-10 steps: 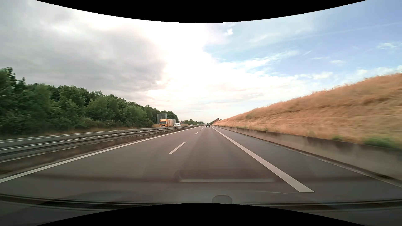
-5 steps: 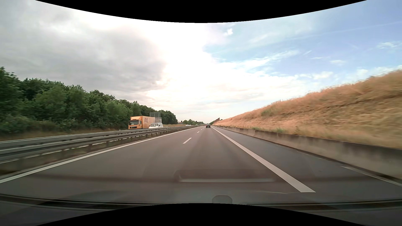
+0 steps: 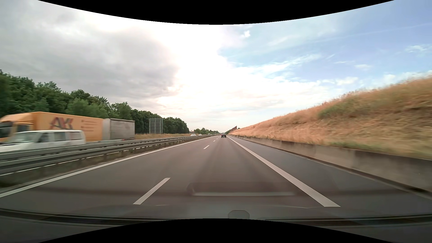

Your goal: Follow the waypoints while adhering to traffic rules and regulations

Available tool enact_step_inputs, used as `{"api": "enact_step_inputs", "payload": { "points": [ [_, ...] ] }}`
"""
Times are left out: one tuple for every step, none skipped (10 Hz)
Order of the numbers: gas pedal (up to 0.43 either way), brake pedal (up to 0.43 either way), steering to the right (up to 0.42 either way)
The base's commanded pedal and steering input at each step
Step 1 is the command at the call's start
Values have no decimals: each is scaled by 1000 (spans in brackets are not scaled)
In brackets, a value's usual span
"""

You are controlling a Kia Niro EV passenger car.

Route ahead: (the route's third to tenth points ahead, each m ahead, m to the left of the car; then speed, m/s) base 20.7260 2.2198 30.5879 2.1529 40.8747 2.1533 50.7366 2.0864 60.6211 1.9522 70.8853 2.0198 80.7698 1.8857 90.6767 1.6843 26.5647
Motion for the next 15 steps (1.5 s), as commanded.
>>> {"api": "enact_step_inputs", "payload": {
  "points": [
    [268,0,-4],
    [268,0,-4],
    [268,0,-4],
    [268,0,-4],
    [268,0,-4],
    [268,0,-4],
    [268,0,-4],
    [268,0,-3],
    [268,0,-3],
    [268,0,-2],
    [268,0,-3],
    [268,0,-2],
    [268,0,-3],
    [268,0,-2],
    [268,0,-3]
  ]
}}
